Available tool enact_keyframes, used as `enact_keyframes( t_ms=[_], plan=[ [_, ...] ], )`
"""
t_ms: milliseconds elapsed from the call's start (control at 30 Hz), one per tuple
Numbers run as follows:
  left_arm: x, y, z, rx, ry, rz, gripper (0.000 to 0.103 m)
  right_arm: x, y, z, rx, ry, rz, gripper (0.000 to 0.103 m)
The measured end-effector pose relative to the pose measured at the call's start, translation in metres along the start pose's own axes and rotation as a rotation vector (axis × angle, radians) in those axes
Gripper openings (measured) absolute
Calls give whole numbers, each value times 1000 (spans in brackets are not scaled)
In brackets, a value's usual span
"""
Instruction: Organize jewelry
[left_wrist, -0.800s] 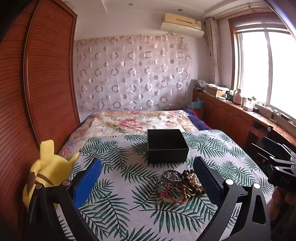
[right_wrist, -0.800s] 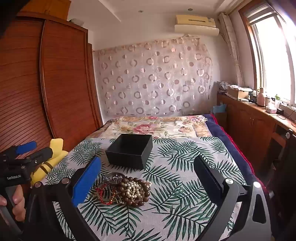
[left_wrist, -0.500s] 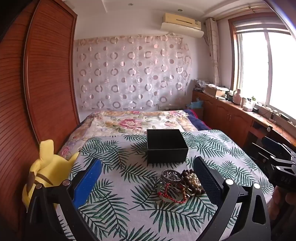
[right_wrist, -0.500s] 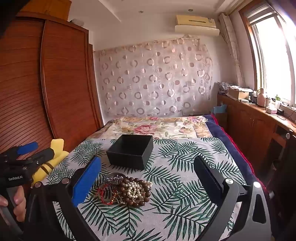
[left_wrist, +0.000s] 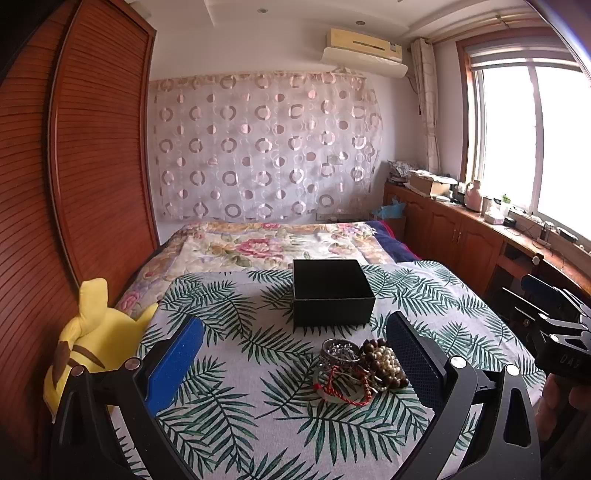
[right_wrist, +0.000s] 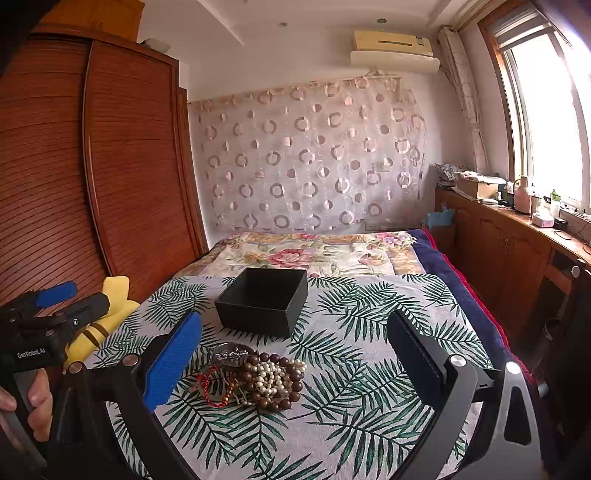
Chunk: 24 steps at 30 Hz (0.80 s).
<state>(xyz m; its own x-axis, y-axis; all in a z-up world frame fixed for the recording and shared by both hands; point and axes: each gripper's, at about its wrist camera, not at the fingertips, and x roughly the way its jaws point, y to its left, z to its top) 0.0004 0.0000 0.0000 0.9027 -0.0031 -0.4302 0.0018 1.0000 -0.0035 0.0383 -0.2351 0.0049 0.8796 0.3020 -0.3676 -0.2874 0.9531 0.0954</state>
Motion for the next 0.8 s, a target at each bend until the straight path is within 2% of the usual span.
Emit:
enact_keyframes(
  t_ms=[800],
  plan=[
    [-3,-11,4,2,-12,-6,96,-2,2,-1,-1,-4,2,101]
  ],
)
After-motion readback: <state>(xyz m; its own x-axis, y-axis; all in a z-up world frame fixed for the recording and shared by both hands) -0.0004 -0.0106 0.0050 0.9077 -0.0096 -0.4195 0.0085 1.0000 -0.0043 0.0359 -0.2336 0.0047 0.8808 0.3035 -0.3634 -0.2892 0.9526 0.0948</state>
